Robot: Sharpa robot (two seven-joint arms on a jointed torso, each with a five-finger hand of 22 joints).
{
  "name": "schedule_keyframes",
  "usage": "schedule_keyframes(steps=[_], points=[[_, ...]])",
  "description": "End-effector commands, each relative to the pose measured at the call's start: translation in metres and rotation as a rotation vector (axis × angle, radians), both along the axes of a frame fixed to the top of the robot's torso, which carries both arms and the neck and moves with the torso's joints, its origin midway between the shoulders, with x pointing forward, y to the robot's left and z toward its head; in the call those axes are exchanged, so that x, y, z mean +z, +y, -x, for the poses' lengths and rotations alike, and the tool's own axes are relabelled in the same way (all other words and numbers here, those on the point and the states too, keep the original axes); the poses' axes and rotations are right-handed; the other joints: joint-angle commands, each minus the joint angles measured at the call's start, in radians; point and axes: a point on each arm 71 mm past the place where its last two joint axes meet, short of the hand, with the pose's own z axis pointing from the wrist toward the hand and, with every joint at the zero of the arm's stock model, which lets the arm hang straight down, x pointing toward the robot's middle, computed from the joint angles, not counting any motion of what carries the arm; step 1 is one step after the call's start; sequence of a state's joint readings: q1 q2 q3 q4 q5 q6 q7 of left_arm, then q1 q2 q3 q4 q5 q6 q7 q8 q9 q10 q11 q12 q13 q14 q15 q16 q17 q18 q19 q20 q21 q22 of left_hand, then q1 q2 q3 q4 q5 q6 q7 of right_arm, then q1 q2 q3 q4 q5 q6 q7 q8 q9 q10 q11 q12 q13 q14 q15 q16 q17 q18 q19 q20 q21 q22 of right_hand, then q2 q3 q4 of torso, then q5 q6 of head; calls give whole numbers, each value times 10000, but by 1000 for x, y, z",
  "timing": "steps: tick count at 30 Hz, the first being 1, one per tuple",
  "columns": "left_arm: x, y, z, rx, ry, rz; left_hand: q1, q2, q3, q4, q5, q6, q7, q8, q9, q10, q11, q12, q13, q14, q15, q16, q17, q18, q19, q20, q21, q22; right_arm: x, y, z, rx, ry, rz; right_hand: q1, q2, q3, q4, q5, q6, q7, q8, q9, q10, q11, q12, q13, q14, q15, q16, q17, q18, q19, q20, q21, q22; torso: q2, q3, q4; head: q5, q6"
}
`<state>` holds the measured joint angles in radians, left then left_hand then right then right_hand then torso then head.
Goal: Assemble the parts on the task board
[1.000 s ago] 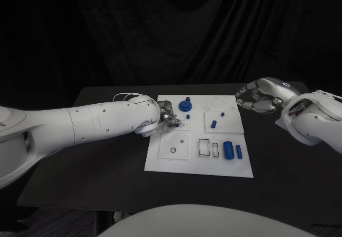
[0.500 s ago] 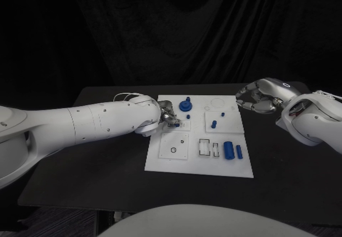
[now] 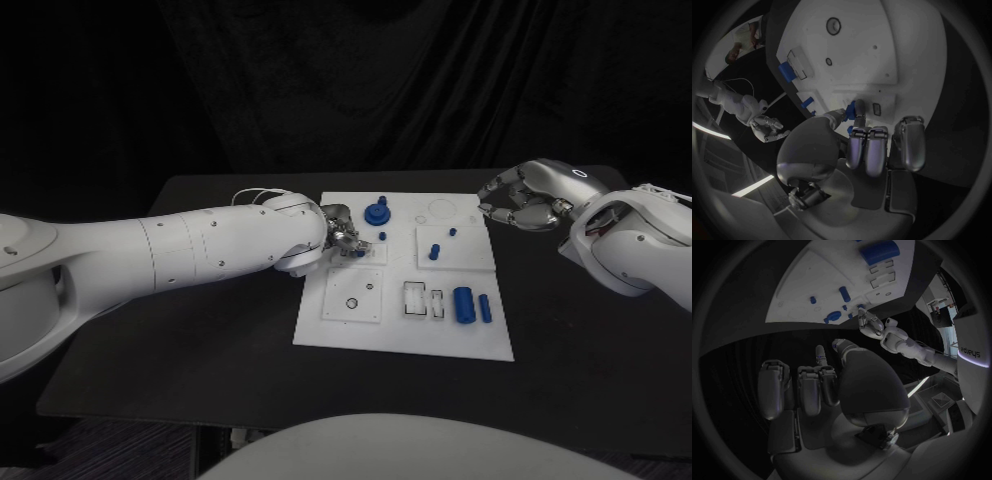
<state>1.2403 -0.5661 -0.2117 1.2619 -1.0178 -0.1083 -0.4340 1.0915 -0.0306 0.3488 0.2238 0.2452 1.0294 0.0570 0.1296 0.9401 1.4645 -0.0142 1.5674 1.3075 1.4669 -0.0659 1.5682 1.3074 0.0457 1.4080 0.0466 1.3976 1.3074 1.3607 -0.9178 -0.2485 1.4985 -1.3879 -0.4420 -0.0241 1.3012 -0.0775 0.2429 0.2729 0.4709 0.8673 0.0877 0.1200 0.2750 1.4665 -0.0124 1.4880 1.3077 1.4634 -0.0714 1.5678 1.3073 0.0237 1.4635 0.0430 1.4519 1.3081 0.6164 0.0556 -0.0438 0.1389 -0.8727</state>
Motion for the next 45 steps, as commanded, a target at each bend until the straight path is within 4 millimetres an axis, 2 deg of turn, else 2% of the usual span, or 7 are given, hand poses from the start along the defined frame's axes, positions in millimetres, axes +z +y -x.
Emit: schedule_keyframes(steps=[1,12,21,23,32,45], points=[[-3,-3,3,-233,206,38,-133,-9,-66,12,-71,25,50,-75,-13,1054,65,24,2626,1039,66,26,2634,162,0,61,-56,736,-2,-2,0,-185,132,75,48,37,61,-3,51,76,7,-69,-16,187,56,-52,1427,1074,75,29,2635,90,310,60,-41,2194,-1,-1,-7,19,1],[-4,-2,3,-227,229,20,-187,-5,-259,100,-179,91,42,-76,-14,1040,70,9,2615,1039,78,26,2634,165,-3,74,-75,742,-2,-2,0,-222,199,114,57,35,65,-11,51,79,7,-71,-19,184,56,-55,1422,1074,75,29,2635,90,309,61,-44,2194,3,2,-4,7,1],[-4,0,3,-189,222,11,-93,44,-359,79,17,171,2,7,97,1062,35,33,2633,1039,54,26,2634,160,21,62,-63,780,-3,-3,0,-248,244,145,74,33,75,-24,52,85,7,-75,-24,168,56,-72,1400,1074,76,29,2635,95,298,61,-62,2187,0,4,-20,45,1],[-4,0,2,-179,212,15,-136,70,-472,157,-100,231,-20,80,187,1063,20,34,2633,1039,41,26,2634,157,37,52,-57,801,-3,-3,0,-249,253,150,74,33,75,-24,52,85,7,-75,-24,168,56,-72,1400,1074,76,29,2635,95,298,61,-62,2187,0,-1,-19,41,1],[-3,2,2,-123,145,43,-232,186,-632,364,-148,249,-45,206,372,1052,-3,22,2625,1039,20,26,2634,162,30,31,-83,805,-3,-3,0,-265,294,175,84,36,82,-31,52,88,7,-77,-27,166,56,-75,1396,1074,76,29,2635,93,302,62,-56,2189,-6,3,-9,22,1],[-3,4,1,-61,88,61,-318,196,-821,548,-334,207,-46,268,501,1047,-2,16,2620,1039,19,26,2634,159,38,25,-92,827,-4,-3,0,-284,361,212,105,38,97,-47,53,97,8,-82,-34,159,56,-84,1385,1074,76,29,2635,94,300,62,-60,2188,4,0,-15,55,1]])
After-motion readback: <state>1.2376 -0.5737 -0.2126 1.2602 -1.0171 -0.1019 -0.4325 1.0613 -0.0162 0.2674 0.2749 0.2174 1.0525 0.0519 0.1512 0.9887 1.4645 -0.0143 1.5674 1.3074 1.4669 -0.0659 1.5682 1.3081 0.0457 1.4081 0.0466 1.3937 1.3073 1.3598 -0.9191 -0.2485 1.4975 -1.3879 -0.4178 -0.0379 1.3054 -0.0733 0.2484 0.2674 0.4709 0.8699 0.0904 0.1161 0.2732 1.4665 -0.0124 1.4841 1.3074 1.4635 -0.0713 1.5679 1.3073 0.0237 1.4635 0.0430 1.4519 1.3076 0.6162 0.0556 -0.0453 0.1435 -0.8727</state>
